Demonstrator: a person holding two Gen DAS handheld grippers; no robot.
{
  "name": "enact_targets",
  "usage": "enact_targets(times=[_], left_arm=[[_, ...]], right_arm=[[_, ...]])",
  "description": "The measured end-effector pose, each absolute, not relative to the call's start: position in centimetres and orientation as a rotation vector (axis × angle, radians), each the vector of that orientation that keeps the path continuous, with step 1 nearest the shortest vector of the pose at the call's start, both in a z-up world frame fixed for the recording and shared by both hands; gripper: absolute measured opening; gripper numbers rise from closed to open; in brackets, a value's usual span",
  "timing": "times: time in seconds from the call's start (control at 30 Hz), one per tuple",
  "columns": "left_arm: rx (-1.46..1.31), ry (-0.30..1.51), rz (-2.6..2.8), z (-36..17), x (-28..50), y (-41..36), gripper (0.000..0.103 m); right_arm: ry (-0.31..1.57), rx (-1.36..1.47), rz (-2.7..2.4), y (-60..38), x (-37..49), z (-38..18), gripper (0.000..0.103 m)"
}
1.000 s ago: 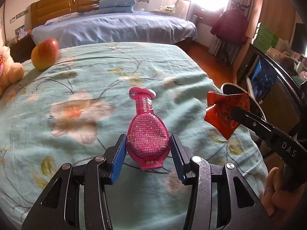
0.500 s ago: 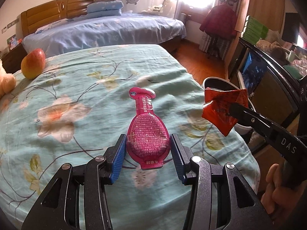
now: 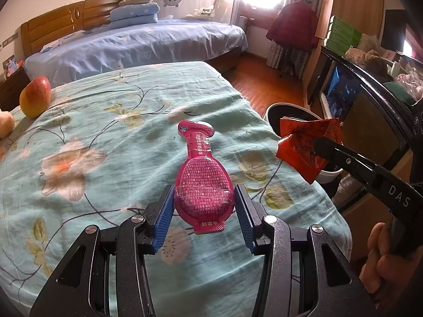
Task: Collect trash
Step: 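Carry the pink brush and red wrapper over the trash bin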
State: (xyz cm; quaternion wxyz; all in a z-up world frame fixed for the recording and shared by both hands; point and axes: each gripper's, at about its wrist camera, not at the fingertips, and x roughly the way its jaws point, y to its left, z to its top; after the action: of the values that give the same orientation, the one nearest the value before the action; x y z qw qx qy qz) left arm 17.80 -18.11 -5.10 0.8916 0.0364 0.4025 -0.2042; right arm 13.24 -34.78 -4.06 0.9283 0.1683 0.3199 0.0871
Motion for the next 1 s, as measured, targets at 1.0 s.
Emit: enact_targets(times=[1.0], left_arm=[[0.129,0.823,-0.512,-4.5,17.9,-23.5,0.045]], right_arm=[[0.643,0.361,0.068,-39.4,12.1,-4.2,0.004]])
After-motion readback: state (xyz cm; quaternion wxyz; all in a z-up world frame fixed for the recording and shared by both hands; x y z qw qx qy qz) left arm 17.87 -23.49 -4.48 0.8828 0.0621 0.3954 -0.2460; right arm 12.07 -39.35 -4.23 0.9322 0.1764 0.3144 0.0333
